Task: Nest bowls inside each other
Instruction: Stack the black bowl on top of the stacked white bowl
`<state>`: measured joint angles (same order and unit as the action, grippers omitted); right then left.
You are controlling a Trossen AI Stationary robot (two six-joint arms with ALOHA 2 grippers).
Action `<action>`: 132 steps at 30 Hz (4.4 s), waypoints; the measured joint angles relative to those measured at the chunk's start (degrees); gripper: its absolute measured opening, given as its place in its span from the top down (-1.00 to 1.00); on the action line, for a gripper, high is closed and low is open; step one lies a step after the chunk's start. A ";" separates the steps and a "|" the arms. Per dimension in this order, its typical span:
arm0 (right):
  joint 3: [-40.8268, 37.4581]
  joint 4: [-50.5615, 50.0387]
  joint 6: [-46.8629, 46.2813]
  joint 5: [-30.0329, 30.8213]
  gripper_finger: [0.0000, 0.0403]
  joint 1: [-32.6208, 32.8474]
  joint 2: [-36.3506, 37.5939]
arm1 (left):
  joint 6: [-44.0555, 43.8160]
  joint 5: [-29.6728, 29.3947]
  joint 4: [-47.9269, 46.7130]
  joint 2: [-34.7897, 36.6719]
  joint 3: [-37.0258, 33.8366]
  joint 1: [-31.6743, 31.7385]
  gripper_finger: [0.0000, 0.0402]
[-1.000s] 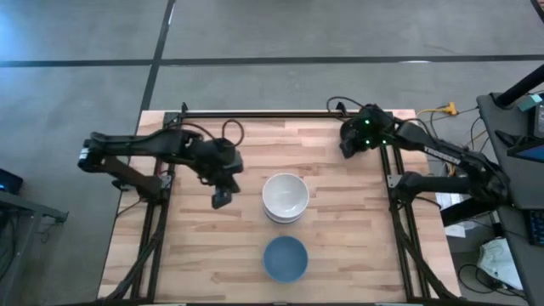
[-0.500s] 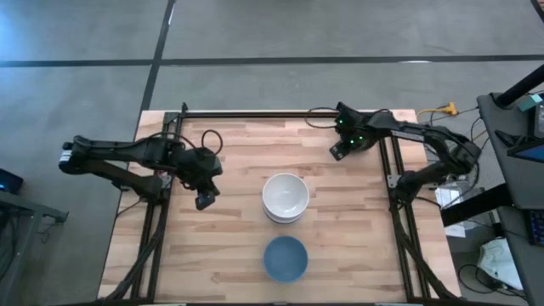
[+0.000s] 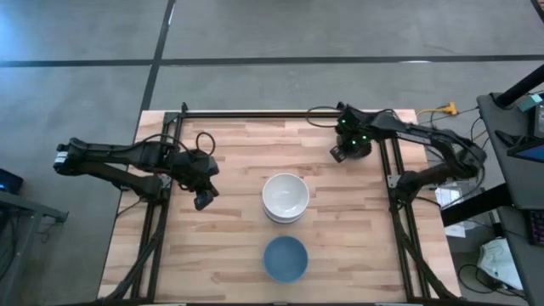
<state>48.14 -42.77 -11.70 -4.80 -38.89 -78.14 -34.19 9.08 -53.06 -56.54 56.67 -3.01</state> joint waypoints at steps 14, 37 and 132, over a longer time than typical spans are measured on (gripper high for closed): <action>1.45 15.69 -5.14 -10.36 0.95 25.52 28.78 | 2.02 0.00 6.53 0.24 -8.13 0.00 1.00; 43.67 -0.10 25.10 7.32 0.96 58.21 -13.30 | 9.20 0.94 8.13 0.44 -12.22 -0.04 1.00; 69.79 -26.42 2.97 14.08 0.96 56.10 -34.61 | 6.06 1.22 14.09 0.33 -14.85 -0.05 1.00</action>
<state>117.93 -69.19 -8.74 9.28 17.21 -112.75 -28.13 10.30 -38.97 -56.21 41.82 -3.06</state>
